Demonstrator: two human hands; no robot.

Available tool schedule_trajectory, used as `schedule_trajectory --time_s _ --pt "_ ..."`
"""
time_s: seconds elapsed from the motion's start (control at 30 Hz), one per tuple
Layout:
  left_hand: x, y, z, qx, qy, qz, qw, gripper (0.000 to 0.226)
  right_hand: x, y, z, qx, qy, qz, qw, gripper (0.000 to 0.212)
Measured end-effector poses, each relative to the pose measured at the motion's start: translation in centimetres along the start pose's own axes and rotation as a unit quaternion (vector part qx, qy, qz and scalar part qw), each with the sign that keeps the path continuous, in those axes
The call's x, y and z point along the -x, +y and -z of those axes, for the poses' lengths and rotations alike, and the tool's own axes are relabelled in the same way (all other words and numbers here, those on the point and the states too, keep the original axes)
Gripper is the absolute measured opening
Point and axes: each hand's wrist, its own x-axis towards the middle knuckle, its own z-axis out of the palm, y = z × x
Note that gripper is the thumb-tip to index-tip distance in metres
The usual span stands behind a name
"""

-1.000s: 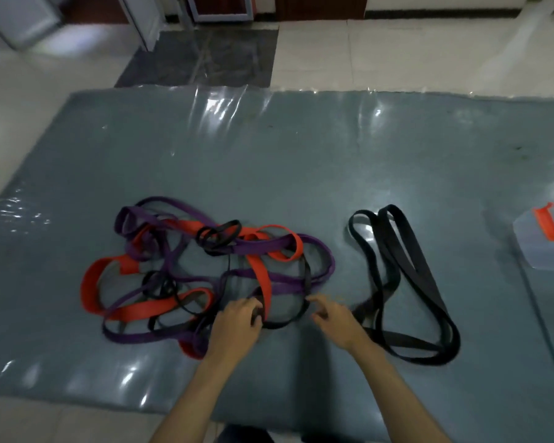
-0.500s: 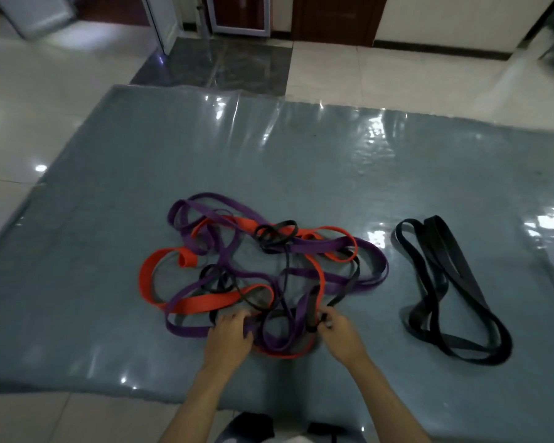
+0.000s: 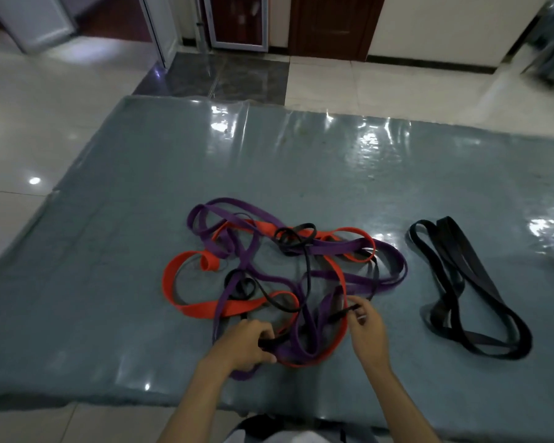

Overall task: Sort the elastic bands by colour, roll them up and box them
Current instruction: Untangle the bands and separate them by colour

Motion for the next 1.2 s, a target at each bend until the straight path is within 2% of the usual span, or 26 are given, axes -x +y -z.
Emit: schedule_trajectory --time_s 0.1,0.2,0.27,0.33,0.4,0.47,0.53,0.6,0.7,0.8,0.87,0.93,1.0,1.03,1.07,1.1,1.2 --pt "0.5 -0.7 0.4 -0.015 0.065 -0.003 0.998 0.039 0.2 0.1 -0.8 0.041 -0.033 0.026 0.998 0.028" --pt "1.2 -1.7 0.4 0.031 0.245 0.025 0.969 0.035 0.5 -0.2 -2.0 0.064 -0.108 0.048 0.991 0.022" --pt "1.8 -3.2 0.4 0.065 0.307 0.094 0.945 0.039 0.9 -0.6 -2.7 0.065 -0.158 0.057 0.984 0.024" --pt "2.5 -4.7 0.1 0.075 0.272 0.161 0.946 0.041 1.3 -0.9 -3.4 0.063 -0.207 0.062 0.974 0.026" --pt "3.0 -5.3 -0.5 0.111 0.21 0.193 0.952 0.038 1.7 -1.1 -3.8 0.074 -0.242 0.068 0.965 0.03" --pt "3.2 -5.4 -0.9 0.151 0.207 0.209 0.944 0.036 2.0 -1.3 -3.9 0.084 -0.261 0.075 0.959 0.034" --pt "3.0 -4.9 -0.1 0.23 0.215 0.232 0.92 0.035 2.2 -1.9 -3.8 0.094 -0.268 0.086 0.955 0.028" --pt "2.6 -3.6 1.7 0.342 0.182 0.242 0.89 0.033 2.3 -2.7 -3.7 0.079 -0.292 0.09 0.949 0.021" --pt "2.0 -0.8 4.5 0.488 0.159 0.201 0.834 0.031 2.4 -5.0 -3.6 0.041 -0.422 0.048 0.904 0.039" --pt "1.3 2.6 6.3 0.588 0.174 0.126 0.78 0.036 2.7 -7.1 -3.8 0.005 -0.517 0.041 0.855 0.033" --pt "0.9 4.3 6.8 0.635 0.179 0.087 0.747 0.036 2.7 -7.6 -3.7 -0.012 -0.508 0.065 0.859 0.022" --pt "0.6 5.2 7.1 0.69 0.168 0.05 0.703 0.028 2.6 -7.8 -3.2 -0.035 -0.464 0.069 0.882 0.006" --pt "0.5 5.6 7.0 0.728 0.155 0.019 0.667 0.016 2.3 -7.5 -2.5 -0.086 -0.397 0.056 0.912 0.009" --pt "0.4 5.5 6.8 0.735 0.153 0.011 0.661 0.012 2.0 -7.5 -2.1 -0.117 -0.35 0.046 0.928 0.01" --pt "0.3 5.3 6.5 0.728 0.154 0.009 0.668 0.013 1.7 -7.4 -1.7 -0.156 -0.295 0.037 0.942 0.011" --pt "0.1 5.1 6.1 0.703 0.157 0.015 0.693 0.014 1.4 -7.3 -1.1 -0.196 -0.237 0.03 0.951 0.012" --pt "-0.7 4.0 4.7 0.519 0.17 0.043 0.837 0.017 -0.4 -7.5 0.8 -0.278 -0.106 0.013 0.955 0.015"
